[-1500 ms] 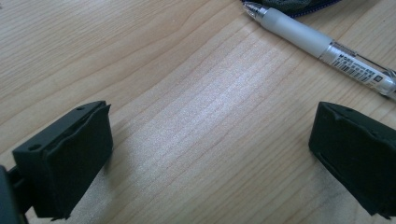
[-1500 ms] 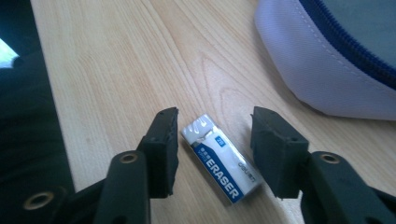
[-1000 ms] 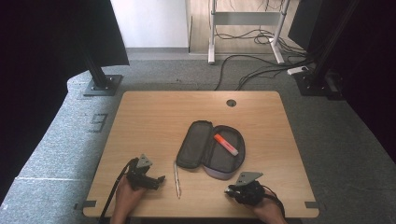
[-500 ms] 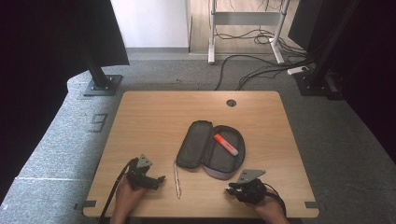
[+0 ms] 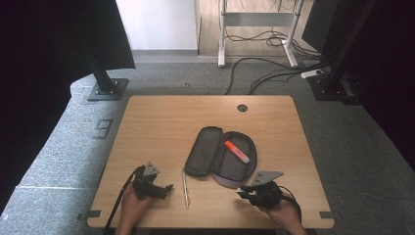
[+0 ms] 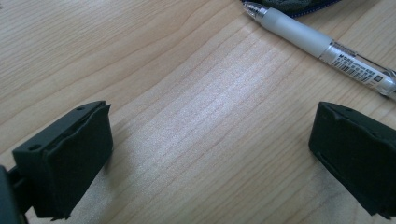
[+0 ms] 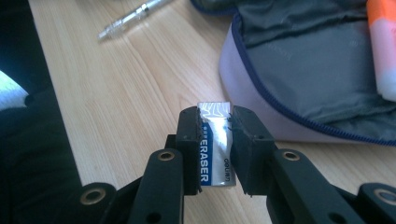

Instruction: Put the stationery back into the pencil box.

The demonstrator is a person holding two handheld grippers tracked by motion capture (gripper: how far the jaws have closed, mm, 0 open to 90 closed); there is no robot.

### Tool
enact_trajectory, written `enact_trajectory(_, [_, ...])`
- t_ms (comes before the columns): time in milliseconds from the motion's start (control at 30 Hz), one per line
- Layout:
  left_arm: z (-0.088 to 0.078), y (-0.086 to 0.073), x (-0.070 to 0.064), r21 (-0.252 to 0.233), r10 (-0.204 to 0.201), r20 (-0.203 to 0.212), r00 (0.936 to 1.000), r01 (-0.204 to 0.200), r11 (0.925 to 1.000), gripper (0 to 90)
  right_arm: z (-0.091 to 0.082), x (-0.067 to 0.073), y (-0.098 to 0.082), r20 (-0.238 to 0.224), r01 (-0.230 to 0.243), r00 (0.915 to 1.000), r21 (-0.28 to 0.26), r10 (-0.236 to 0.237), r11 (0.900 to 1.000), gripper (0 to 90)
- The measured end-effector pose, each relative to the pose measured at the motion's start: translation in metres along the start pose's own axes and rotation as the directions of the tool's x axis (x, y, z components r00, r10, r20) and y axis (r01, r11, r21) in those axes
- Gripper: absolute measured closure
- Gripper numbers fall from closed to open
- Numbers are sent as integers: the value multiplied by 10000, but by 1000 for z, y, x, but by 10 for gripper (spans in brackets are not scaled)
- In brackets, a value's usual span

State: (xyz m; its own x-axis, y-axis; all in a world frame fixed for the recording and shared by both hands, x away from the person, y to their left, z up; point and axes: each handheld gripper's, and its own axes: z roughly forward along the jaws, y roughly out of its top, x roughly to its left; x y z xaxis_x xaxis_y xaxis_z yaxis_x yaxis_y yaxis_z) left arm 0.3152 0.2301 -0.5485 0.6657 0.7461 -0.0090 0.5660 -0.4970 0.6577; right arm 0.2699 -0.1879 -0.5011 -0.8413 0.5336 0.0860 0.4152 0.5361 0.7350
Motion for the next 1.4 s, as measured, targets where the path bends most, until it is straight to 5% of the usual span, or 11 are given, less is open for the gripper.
enact_trajectory(567, [0,0,0,1,6,1,10000,-6,10000,0,-9,-17,31,529,108,9986,-393,-87,9992,721])
enact_trajectory(1400, [0,0,0,5,5,1,10000,-5,10000,0,7,-48,52,1175,7,9930,-655,71,9979,722])
